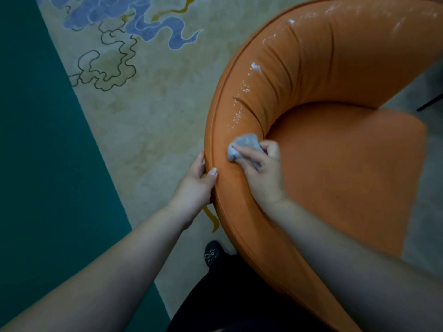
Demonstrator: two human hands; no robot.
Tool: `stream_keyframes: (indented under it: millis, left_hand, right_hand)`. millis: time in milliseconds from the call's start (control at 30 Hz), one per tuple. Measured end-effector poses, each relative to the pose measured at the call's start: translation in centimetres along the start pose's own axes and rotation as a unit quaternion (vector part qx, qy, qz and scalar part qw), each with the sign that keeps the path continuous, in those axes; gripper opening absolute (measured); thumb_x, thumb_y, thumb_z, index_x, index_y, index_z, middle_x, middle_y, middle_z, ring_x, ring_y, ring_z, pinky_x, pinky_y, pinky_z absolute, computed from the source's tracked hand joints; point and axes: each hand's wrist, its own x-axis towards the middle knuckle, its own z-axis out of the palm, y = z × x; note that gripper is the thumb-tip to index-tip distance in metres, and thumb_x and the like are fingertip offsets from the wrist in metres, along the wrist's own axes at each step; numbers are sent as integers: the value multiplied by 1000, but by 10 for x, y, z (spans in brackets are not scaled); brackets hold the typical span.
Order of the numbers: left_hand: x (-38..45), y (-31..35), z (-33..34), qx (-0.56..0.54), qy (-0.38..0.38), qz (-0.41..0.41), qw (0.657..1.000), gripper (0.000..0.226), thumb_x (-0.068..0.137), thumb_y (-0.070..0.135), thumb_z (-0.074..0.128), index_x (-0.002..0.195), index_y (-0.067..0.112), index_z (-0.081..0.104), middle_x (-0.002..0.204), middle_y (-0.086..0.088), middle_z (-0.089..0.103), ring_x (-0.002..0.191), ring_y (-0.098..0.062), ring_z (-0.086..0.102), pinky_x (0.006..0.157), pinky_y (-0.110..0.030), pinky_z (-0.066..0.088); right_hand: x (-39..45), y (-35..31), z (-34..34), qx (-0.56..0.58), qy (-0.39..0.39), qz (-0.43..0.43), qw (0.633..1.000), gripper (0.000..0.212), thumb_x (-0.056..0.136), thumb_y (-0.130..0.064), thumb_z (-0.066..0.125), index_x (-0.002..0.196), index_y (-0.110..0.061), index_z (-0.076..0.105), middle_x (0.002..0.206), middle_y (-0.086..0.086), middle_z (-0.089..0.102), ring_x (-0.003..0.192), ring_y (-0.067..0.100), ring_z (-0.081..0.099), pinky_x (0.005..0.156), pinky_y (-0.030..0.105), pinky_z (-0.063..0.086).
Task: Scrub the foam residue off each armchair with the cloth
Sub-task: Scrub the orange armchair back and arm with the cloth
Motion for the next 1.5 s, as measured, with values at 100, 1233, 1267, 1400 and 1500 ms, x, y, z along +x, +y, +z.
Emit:
stream_keyframes:
  millis: [100, 1233, 1267, 1400, 1500]
  left_hand:
    - [3, -2, 2, 28, 8, 6, 1000, 59, 100, 22, 46, 151, 37, 19, 149, 4, 42, 133, -22, 44, 105, -52, 41]
    - [11, -13, 6, 45, 38, 34, 998, 60, 101, 20, 44, 151, 39, 17, 149, 6, 41, 132, -19, 45, 106, -50, 40]
    - [11, -13, 6, 46, 38, 37, 998, 60, 101, 19, 44, 151, 39, 18, 149, 6, 41, 132, -19, 45, 106, -50, 40]
    - [8, -12, 6, 39, 37, 30, 998, 59, 102, 18, 42, 152, 36, 16, 151, 5, 38, 135, -19, 41, 108, -51, 37]
    - [5, -13, 6, 39, 40, 37, 998, 58, 102, 18, 41, 152, 37, 16, 151, 7, 38, 134, -16, 41, 109, -49, 37]
  right_hand:
    - [-54, 15, -22, 26, -22, 24, 999, 42, 82, -6, 70, 101, -44, 67, 102, -8, 42, 98, -11, 45, 86, 2, 34]
    - [6, -5, -3, 46, -16, 72, 996, 28, 79, -9, 73, 100, -29, 70, 102, 0, 39, 98, 9, 46, 89, 3, 32]
    - [19, -9, 2, 46, -13, 71, 996, 29, 79, -9, 73, 103, -25, 71, 102, 0, 39, 100, 9, 45, 91, 2, 30]
    - [-24, -2, -15, 20, -106, 0, 994, 29, 79, -10, 74, 104, -24, 71, 102, -1, 40, 101, 14, 47, 93, 16, 38]
    - [-88, 15, -45, -17, -121, -35, 992, 29, 77, -13, 75, 101, -30, 73, 105, 6, 46, 102, 27, 50, 90, 37, 46]
